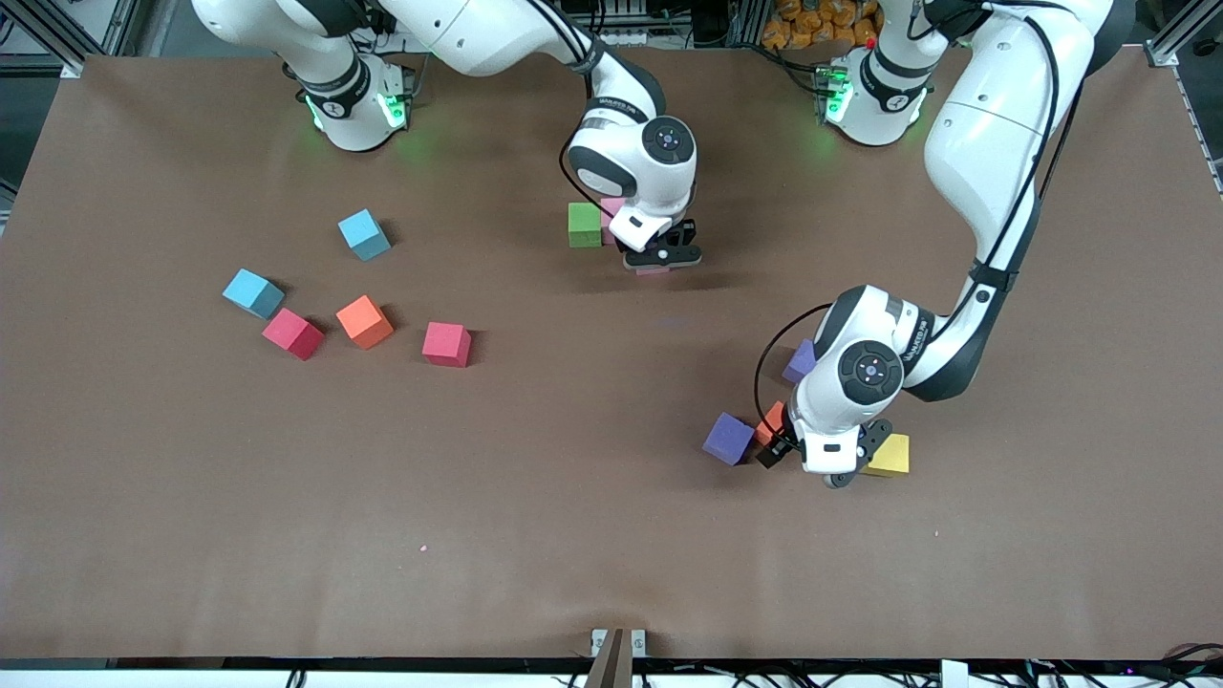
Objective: Form number 2 with 11 blocks
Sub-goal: 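Lower the pink cube with the right gripper while the left gripper grasps orange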
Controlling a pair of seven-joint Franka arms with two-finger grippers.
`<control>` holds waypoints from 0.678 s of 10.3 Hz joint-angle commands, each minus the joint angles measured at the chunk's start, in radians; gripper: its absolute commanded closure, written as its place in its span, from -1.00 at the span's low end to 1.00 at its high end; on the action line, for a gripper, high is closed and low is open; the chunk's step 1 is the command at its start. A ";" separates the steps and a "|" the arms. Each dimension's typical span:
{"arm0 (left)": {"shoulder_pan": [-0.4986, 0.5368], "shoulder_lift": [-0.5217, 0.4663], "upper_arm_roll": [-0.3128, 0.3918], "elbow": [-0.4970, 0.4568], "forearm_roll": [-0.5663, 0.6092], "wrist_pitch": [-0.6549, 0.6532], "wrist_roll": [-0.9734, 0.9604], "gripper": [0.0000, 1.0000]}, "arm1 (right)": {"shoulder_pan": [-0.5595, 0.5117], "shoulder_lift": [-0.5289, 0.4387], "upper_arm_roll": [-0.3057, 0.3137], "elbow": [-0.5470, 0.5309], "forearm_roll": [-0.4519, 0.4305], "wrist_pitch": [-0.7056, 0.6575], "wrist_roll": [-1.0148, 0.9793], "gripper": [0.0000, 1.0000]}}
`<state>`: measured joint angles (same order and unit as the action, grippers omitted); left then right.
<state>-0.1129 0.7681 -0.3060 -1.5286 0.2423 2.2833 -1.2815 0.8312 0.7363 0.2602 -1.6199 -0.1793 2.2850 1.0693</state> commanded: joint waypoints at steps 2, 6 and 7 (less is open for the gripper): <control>0.001 0.013 0.001 0.019 0.023 -0.018 -0.006 -0.96 | 0.003 -0.014 0.001 -0.021 -0.008 -0.005 -0.015 0.25; 0.001 0.027 0.002 0.019 0.025 -0.018 -0.006 -0.69 | 0.002 -0.023 0.001 -0.037 -0.008 -0.005 -0.014 0.25; 0.001 0.025 0.002 0.019 0.020 -0.018 -0.010 -0.47 | 0.000 -0.025 0.001 -0.038 -0.008 -0.005 -0.014 0.25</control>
<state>-0.1126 0.7872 -0.3016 -1.5284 0.2424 2.2794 -1.2808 0.8313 0.7359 0.2608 -1.6223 -0.1794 2.2825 1.0555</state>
